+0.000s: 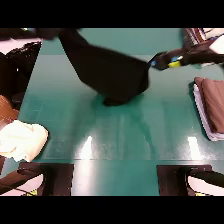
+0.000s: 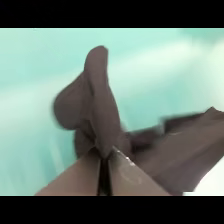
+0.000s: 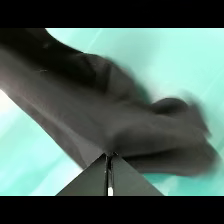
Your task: Fold the shirts.
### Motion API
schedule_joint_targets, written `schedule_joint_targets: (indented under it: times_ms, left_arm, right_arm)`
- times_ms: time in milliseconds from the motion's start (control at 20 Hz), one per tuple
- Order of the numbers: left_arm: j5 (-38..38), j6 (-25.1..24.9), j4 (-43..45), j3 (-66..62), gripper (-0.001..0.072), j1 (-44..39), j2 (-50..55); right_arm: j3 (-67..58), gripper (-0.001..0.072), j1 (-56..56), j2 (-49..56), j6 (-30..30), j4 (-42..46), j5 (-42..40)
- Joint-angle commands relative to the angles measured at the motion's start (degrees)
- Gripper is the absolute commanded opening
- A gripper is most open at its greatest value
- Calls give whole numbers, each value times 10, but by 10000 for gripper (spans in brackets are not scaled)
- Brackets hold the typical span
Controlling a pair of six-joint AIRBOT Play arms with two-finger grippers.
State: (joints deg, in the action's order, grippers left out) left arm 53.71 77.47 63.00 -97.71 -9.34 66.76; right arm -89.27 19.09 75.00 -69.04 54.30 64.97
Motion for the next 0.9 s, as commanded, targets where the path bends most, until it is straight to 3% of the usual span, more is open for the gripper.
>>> schedule_joint_targets:
  times_ms: [0, 250, 550, 700, 850]
  left_arm:
    - [-15, 0, 0, -81, 29, 0, -65]
    - [-13, 1, -26, -196, 29, 0, -119]
    - [-16, 0, -129, -213, 28, 0, -154]
    - [-5, 1, -90, -196, 28, 0, -141]
    - [33, 13, -31, -132, 28, 0, -97]
  right_arm:
    - [-39, 15, -8, -87, -5, 56, -18]
    - [-89, 15, -8, -195, -6, 90, -50]
    - [-111, 14, -8, -262, -33, 89, -38]
    - [-111, 14, -8, -231, -82, 89, 23]
    - [-110, 14, -8, -131, -107, 89, 129]
